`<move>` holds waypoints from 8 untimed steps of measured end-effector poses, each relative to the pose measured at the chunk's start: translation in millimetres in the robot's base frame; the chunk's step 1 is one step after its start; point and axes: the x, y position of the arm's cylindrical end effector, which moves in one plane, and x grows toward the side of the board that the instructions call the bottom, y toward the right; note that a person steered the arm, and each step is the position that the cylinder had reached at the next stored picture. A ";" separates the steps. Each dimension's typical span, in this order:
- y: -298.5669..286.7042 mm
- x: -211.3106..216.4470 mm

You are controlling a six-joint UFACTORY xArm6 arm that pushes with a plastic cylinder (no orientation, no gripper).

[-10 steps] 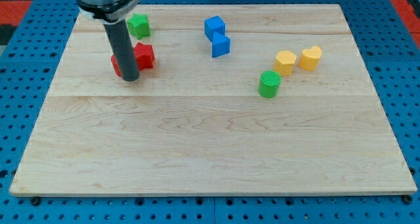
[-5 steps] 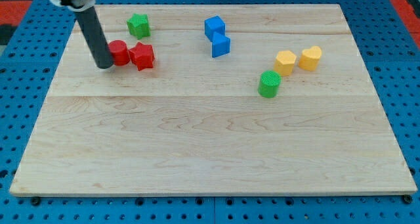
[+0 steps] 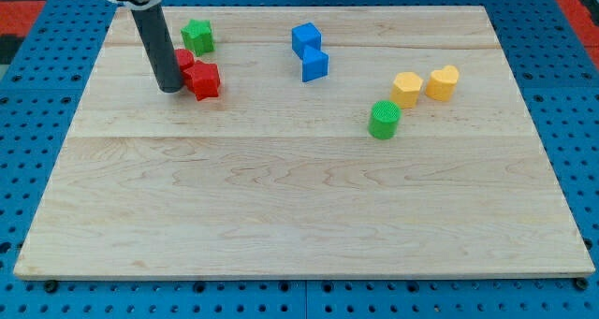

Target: Separate red star and the red circle

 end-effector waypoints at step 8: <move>-85.4 -58.2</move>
